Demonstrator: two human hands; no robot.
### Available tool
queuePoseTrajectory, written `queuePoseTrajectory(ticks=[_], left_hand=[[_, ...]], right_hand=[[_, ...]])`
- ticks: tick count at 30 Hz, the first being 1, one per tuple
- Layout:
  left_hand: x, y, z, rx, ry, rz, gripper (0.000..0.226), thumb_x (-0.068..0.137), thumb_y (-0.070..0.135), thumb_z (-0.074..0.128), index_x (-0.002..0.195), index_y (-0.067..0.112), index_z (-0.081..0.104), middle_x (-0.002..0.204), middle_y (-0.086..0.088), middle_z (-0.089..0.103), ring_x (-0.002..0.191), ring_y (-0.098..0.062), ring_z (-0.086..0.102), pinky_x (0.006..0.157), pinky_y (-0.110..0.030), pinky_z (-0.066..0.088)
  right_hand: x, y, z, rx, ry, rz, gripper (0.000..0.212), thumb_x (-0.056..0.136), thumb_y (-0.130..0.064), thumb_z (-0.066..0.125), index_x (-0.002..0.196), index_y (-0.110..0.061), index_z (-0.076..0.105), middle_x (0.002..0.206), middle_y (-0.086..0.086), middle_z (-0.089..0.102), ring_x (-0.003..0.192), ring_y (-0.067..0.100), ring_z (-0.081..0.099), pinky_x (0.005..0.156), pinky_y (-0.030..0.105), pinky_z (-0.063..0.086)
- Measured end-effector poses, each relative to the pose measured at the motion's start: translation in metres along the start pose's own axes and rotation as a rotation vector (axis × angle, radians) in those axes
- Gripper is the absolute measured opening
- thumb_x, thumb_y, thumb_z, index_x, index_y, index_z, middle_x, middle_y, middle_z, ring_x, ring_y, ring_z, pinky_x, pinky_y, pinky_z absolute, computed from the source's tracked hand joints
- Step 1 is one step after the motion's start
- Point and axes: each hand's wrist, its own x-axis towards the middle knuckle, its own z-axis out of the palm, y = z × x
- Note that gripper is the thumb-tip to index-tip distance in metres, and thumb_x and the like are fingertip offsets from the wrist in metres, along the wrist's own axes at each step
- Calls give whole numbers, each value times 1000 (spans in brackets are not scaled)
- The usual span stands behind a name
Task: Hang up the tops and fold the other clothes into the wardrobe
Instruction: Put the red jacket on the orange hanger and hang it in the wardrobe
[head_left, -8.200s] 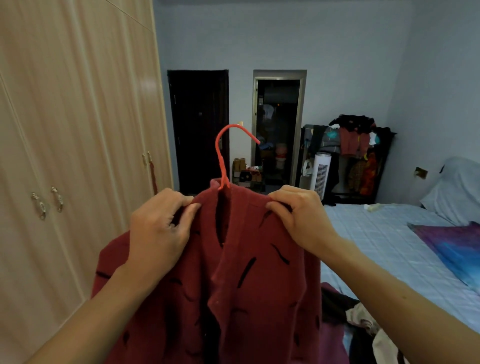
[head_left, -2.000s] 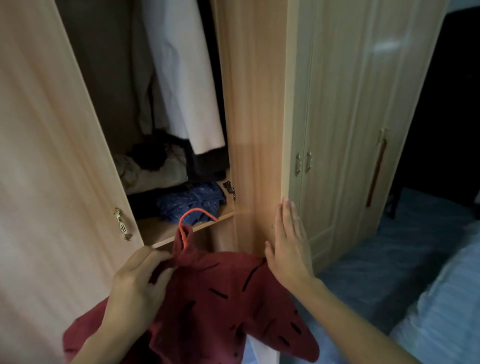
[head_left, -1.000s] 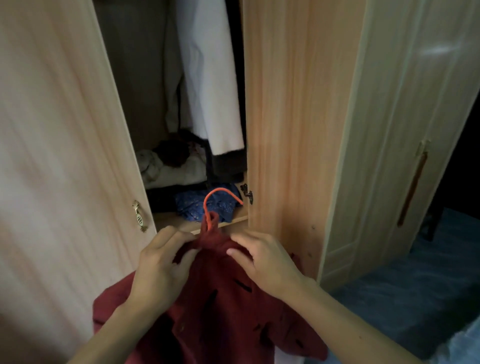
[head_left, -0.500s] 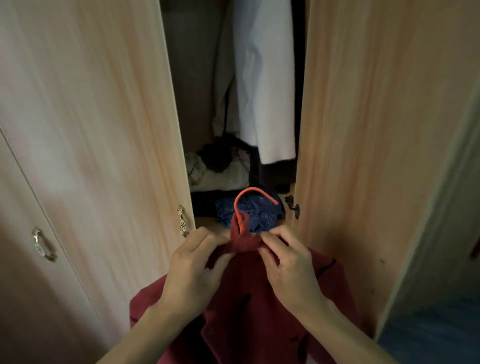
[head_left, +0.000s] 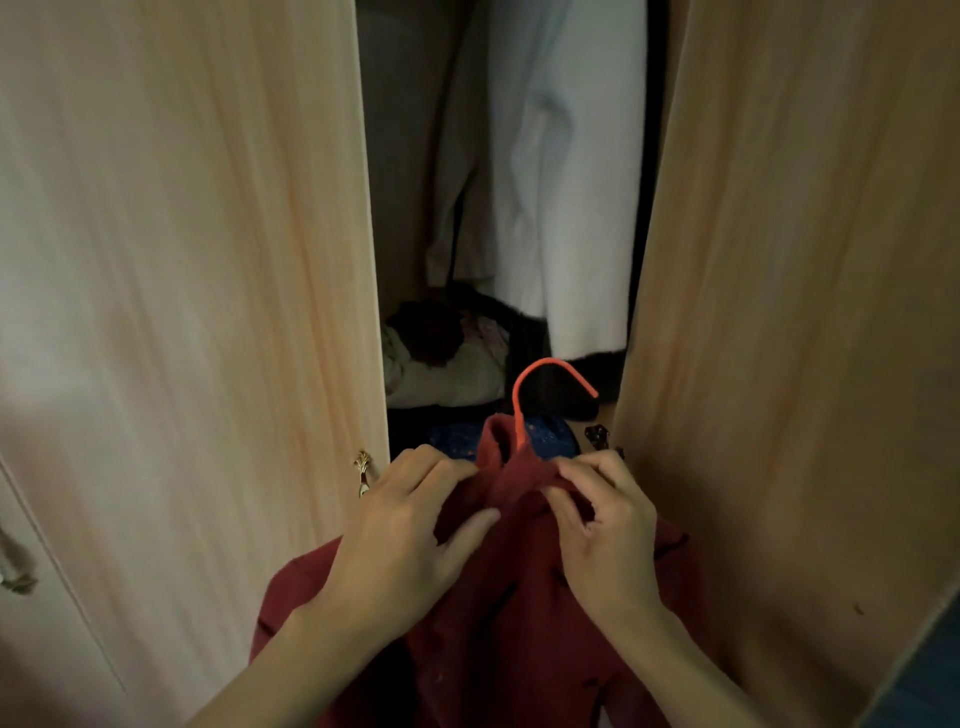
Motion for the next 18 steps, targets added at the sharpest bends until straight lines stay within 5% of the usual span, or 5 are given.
queuePoseTrajectory(ticks=[8,13,18], left_hand=[[49,-27,3,120,-140,16,47,101,48,39,116,13,66,107,0,63,98,-22,58,86,-40,48],[88,-68,-6,561,-226,101,40,98,44,38,110,17,64,113,1,64,115,-24,55,94,-38,43],[106,-106,-14,910,-474,91,50,97,47,48,138,19,50,149,-5,46,146,-27,31,114,-46,31]], right_hand=[[17,28,23,63,33,29,25,79,6,75,103,0,72,88,1,59,82,2,57,76,4,43],[28,38,37,88,7,-24,27,78,8,76,104,1,73,91,5,60,80,9,60,77,13,48],[40,41,44,157,9,-73,25,79,8,74,102,0,73,90,3,59,80,12,62,77,16,50]])
